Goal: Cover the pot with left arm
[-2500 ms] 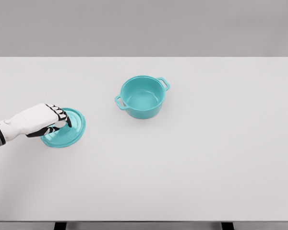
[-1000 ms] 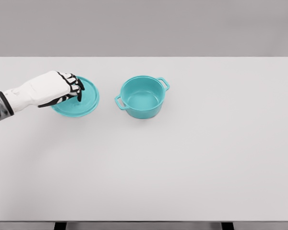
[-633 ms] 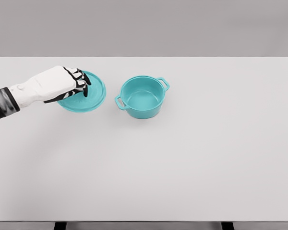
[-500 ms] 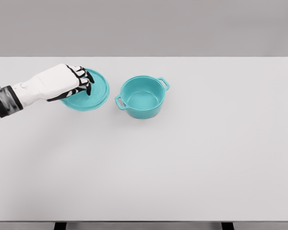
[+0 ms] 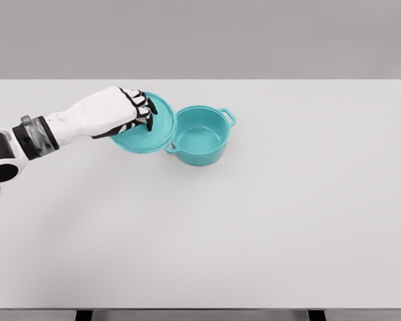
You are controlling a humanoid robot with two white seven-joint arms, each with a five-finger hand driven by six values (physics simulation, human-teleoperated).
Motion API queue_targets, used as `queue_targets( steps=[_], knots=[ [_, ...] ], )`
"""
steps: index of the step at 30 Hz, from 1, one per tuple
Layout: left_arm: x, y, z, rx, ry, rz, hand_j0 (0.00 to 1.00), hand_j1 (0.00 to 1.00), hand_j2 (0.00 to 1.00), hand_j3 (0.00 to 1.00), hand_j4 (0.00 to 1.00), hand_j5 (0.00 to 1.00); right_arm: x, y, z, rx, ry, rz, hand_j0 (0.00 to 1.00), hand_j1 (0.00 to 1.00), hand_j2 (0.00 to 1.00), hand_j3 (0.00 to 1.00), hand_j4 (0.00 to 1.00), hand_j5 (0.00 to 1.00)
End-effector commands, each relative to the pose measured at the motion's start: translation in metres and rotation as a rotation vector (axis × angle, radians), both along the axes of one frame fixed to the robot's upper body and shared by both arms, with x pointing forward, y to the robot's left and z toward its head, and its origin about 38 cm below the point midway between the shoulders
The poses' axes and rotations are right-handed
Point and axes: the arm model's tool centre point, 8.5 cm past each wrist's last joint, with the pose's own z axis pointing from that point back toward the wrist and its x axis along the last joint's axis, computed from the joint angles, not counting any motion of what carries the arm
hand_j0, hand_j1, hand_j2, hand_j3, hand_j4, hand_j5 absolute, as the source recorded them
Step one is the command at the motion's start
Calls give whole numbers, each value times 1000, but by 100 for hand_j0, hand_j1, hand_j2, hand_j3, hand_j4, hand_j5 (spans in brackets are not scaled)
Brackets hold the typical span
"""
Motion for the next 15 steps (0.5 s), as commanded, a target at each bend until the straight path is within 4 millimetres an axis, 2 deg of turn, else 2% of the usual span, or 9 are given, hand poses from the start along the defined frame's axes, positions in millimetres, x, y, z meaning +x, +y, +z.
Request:
queue_targets(
  steps=[1,15],
  knots=[
    [0,-8,-1,-19,1,-10,40,40,40,40,40,40,0,0,0,0,0,0,100,100,100,100,100,100],
    [11,-48,-1,-68,-15,-41,40,40,40,40,40,40,0,0,0,1,1,0,100,100,100,100,100,100]
  ],
)
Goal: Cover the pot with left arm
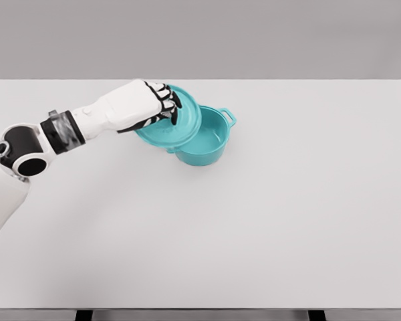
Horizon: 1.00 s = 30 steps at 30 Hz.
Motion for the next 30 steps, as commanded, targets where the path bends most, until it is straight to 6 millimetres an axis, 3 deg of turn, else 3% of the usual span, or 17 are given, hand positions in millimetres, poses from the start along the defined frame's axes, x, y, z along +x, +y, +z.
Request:
queue_targets(
  steps=[1,7,16,30],
  knots=[
    [3,-6,-5,-13,14,3,40,40,40,40,40,40,0,0,0,1,1,0,100,100,100,100,100,100],
    [15,-29,-15,-26,31,7,40,40,40,40,40,40,0,0,0,0,0,0,100,100,100,100,100,100],
    [15,-61,-24,-47,53,-29,40,40,40,40,40,40,0,0,0,0,0,0,100,100,100,100,100,100],
    [28,-66,-40,-17,102,-6,42,42,42,42,42,42,0,0,0,0,0,0,100,100,100,100,100,100]
  ],
)
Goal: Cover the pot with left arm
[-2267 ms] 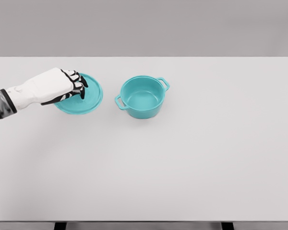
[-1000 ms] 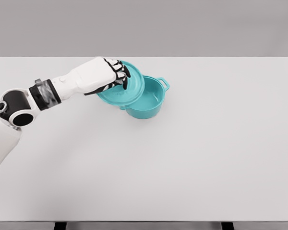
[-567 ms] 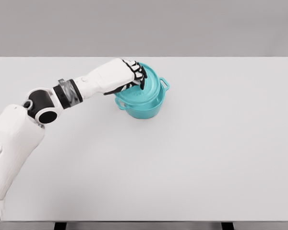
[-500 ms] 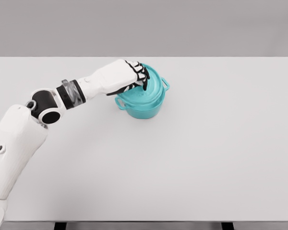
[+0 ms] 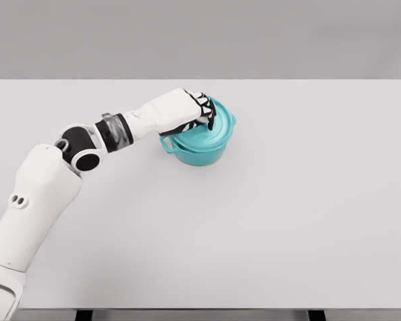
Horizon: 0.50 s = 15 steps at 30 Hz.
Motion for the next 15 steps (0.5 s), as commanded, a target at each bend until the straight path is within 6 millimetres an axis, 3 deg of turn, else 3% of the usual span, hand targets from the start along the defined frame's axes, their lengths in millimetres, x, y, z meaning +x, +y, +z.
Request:
queue_targets(
  steps=[1,15],
  knots=[
    [1,0,-1,-5,6,4,42,42,42,42,42,42,0,0,0,1,1,0,100,100,100,100,100,100],
    [8,7,-6,7,25,27,50,50,50,50,50,50,0,0,0,0,0,0,100,100,100,100,100,100]
  ],
)
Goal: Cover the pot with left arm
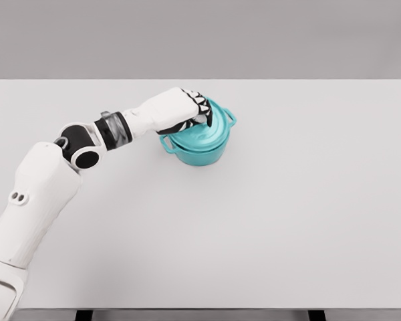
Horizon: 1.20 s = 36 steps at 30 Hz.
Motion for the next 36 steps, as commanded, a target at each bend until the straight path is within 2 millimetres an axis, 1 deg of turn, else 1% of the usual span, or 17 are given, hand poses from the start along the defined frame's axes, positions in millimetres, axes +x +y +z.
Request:
queue_targets(
  steps=[1,4,5,9,18,19,23,29,32,36],
  knots=[
    [1,2,-3,-4,11,8,50,50,50,50,50,50,-1,0,0,1,1,0,100,100,100,100,100,100],
    [6,2,-4,0,20,16,51,51,51,51,51,51,-1,0,0,1,1,0,100,100,100,100,100,100],
    [6,0,-4,-3,21,14,53,53,53,53,53,53,0,0,0,0,0,0,100,100,100,100,100,100],
    [6,0,-4,-3,21,14,54,54,54,54,54,54,0,0,0,0,0,0,100,100,100,100,100,100],
    [5,-5,-4,-11,22,8,60,60,60,60,60,60,0,0,0,0,0,0,100,100,100,100,100,100],
    [5,-5,-4,-11,22,8,64,64,64,64,64,64,0,0,0,0,0,0,100,100,100,100,100,100],
    [6,-5,-6,-11,29,10,68,68,68,68,68,68,0,0,0,0,0,0,100,100,100,100,100,100],
    [6,-4,-5,-11,28,11,69,69,69,69,69,69,-1,0,0,1,1,0,100,100,100,100,100,100],
    [6,-4,-5,-11,28,11,72,72,72,72,72,72,0,0,0,0,0,0,100,100,100,100,100,100],
    [6,-4,-4,-11,25,11,72,72,72,72,72,72,0,0,0,0,0,0,100,100,100,100,100,100]
  ],
)
